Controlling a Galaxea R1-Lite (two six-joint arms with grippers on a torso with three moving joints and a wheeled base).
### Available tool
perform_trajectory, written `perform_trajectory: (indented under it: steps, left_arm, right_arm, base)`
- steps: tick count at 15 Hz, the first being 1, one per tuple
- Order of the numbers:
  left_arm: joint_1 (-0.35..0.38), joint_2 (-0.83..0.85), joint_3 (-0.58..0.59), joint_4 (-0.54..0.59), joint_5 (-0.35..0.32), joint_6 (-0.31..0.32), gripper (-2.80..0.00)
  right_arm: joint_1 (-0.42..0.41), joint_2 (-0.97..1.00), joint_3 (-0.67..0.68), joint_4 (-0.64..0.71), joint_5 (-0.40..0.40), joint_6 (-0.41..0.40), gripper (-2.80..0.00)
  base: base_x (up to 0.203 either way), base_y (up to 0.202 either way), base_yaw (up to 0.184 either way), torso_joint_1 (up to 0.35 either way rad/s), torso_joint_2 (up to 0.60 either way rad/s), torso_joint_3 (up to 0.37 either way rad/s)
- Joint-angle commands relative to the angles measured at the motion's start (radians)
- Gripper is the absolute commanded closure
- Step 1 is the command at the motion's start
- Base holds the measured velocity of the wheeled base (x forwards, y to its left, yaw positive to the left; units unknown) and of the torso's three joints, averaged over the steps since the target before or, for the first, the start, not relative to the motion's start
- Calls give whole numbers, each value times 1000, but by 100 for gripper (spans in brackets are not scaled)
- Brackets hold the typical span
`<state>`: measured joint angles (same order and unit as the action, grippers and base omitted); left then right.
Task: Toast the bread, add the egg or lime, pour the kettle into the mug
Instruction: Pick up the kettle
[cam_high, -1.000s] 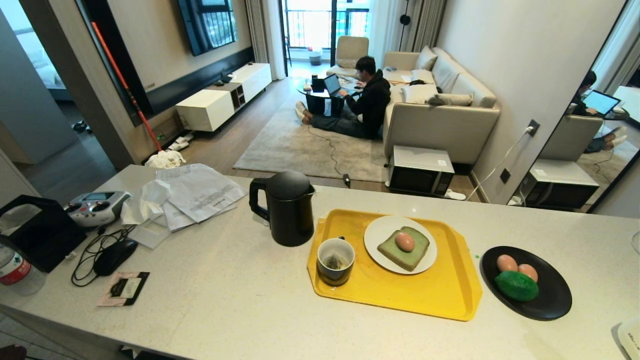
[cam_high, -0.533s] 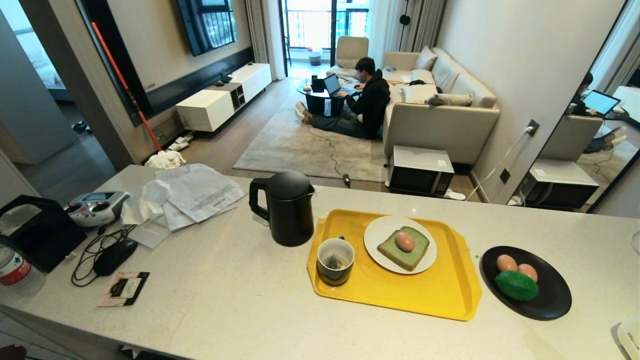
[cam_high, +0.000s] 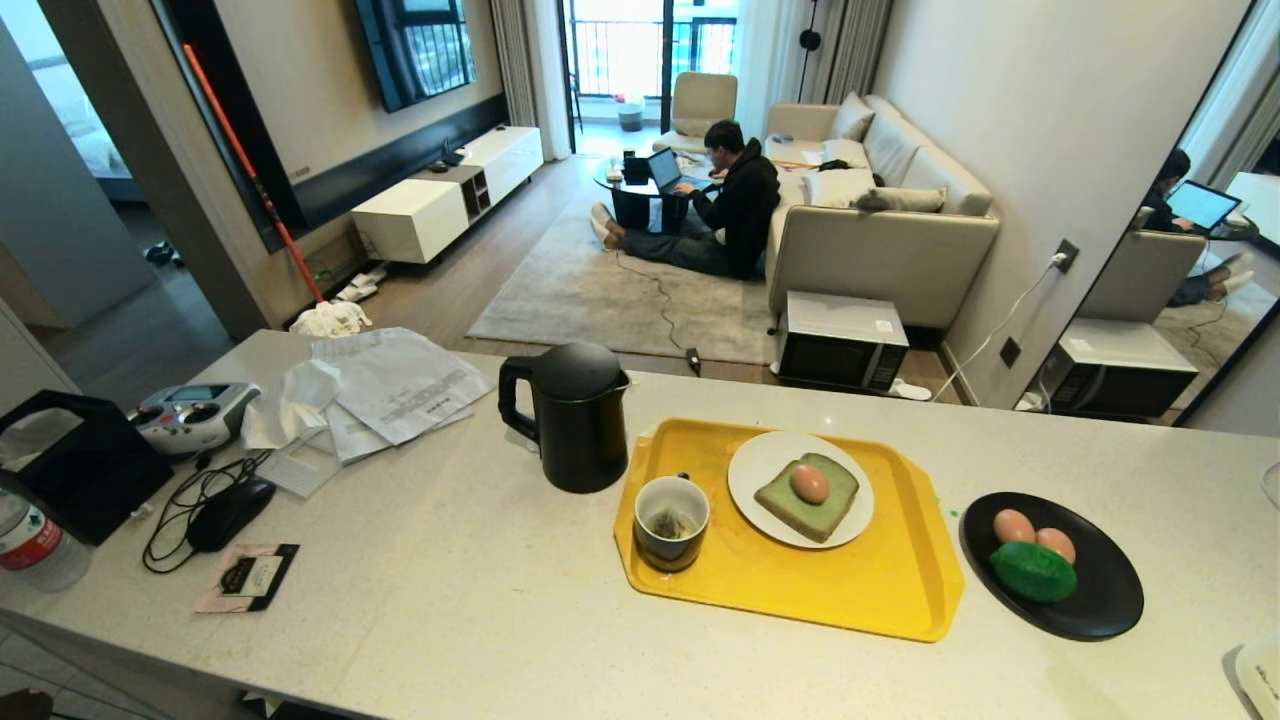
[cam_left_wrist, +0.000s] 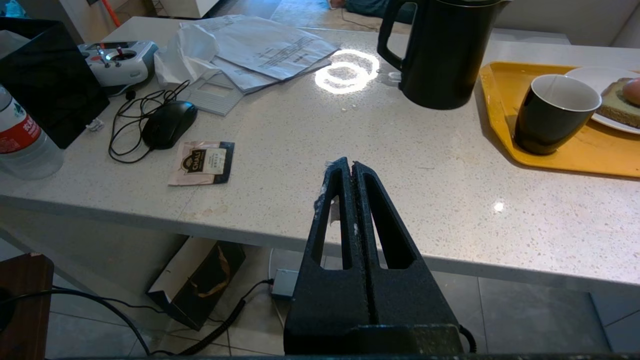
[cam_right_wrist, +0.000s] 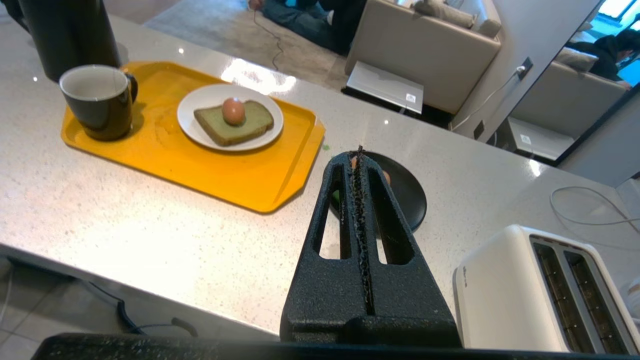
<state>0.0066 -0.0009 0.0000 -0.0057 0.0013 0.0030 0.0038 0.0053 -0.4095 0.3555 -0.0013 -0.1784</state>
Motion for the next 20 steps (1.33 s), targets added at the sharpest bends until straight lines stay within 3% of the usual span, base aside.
perform_trajectory:
  steps: [1,6,12,17,20]
  left_arm:
    - [1,-1,0,0,0,0,0]
    - [1,-1,0,0,0,0,0]
    - [0,-1,0,0,0,0,0]
    - [1,-1,0,0,0,0,0]
    - [1,-1,0,0,0,0,0]
  right_arm:
    - [1,-5,73,-42,1,-10,0]
    - [1,-5,277,-402,32,-13,0]
    - [1,-5,411,-608,71,-2,0]
    - [1,-5,411,-568,50,21,0]
    - [1,-5,411,-442,7,34,0]
  base:
    - [0,0,0,0,0,0]
    - [0,0,0,0,0,0]
    - [0,0,0,0,0,0]
    - [0,0,0,0,0,0]
    - [0,0,0,0,0,0]
